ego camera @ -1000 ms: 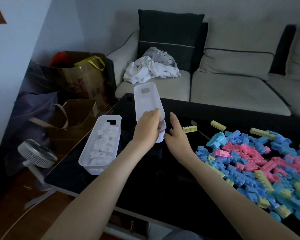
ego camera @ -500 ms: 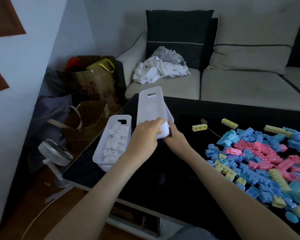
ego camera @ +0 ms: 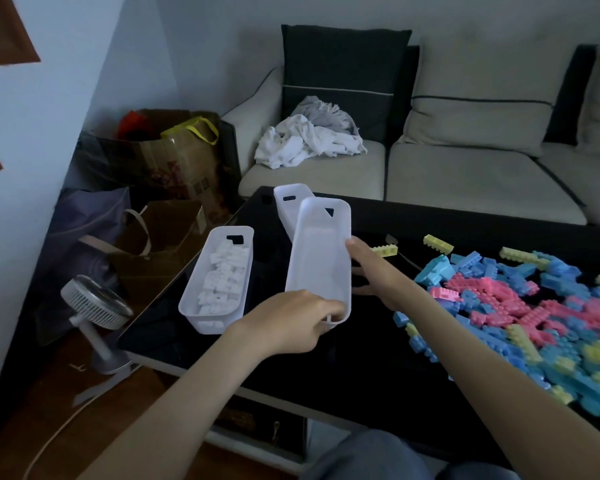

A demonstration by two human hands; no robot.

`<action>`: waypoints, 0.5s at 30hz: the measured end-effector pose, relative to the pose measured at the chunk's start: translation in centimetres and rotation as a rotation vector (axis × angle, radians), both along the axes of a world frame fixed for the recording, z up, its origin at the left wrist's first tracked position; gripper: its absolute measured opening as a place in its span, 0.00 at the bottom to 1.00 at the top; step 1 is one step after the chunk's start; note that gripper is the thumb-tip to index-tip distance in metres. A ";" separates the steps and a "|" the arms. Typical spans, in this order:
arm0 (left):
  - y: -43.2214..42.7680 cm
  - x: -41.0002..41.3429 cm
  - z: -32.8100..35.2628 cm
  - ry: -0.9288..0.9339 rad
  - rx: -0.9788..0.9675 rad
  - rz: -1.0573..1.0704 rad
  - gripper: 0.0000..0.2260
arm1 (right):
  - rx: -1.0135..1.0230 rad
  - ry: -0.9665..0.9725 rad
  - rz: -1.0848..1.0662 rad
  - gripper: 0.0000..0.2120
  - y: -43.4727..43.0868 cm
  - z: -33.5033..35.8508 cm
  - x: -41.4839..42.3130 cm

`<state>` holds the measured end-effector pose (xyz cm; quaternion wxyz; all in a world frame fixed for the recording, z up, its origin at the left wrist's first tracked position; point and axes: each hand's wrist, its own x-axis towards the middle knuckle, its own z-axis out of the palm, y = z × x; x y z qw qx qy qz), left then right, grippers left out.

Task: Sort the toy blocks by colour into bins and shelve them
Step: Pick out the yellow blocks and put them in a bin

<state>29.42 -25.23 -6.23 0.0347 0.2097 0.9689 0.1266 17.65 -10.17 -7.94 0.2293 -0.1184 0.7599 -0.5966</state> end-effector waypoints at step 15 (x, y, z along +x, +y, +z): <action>-1.7 -0.3 0.3 -0.371 0.324 0.207 0.16 | 0.147 -0.083 -0.032 0.25 -0.8 -1.3 3.4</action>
